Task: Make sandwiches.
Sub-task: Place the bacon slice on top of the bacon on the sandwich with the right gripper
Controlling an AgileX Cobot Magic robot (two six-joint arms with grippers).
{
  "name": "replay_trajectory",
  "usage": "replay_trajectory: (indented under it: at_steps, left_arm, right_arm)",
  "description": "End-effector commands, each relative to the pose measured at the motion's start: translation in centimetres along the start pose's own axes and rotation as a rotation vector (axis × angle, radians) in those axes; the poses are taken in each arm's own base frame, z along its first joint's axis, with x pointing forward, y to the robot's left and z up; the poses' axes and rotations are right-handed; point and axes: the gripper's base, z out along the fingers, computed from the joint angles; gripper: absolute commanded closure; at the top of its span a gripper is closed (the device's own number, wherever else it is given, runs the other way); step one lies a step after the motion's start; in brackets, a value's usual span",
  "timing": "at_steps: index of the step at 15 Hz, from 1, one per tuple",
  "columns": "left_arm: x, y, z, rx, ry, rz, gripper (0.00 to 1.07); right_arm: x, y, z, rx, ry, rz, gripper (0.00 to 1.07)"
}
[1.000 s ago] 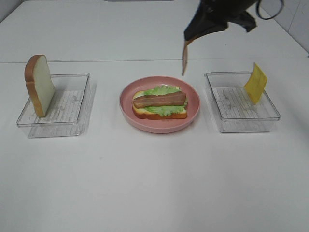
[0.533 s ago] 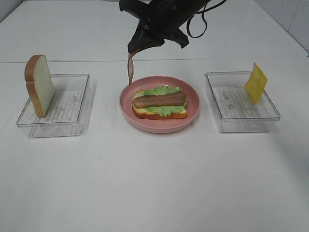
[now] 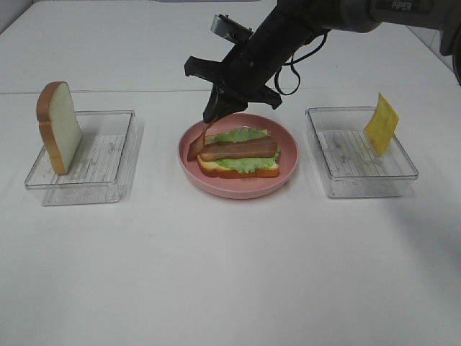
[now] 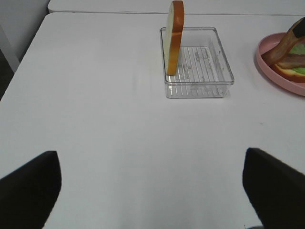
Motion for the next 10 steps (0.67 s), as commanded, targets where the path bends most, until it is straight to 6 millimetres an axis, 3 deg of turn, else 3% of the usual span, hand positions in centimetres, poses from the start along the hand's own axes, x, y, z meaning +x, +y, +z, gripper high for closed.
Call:
replay_trajectory:
  at_steps: [1,4,8,10]
  left_arm:
    - [0.1,0.0,-0.3,0.006,-0.029,-0.004,0.11]
    - [0.1,0.0,-0.3,0.006,-0.029,-0.004,0.11]
    - [0.1,0.0,-0.3,0.006,-0.029,-0.004,0.11]
    - [0.1,0.0,-0.3,0.006,-0.029,-0.004,0.11]
  right_arm:
    - [-0.4,-1.5,-1.3,0.094,0.002,-0.013,1.07]
    - [-0.1,-3.7,-1.9,0.238,0.060,-0.037,1.07]
    - [0.1,-3.8,-1.9,0.255,0.079,-0.038,1.07]
    - [0.2,-3.7,-1.9,0.246,0.088,-0.031,0.94]
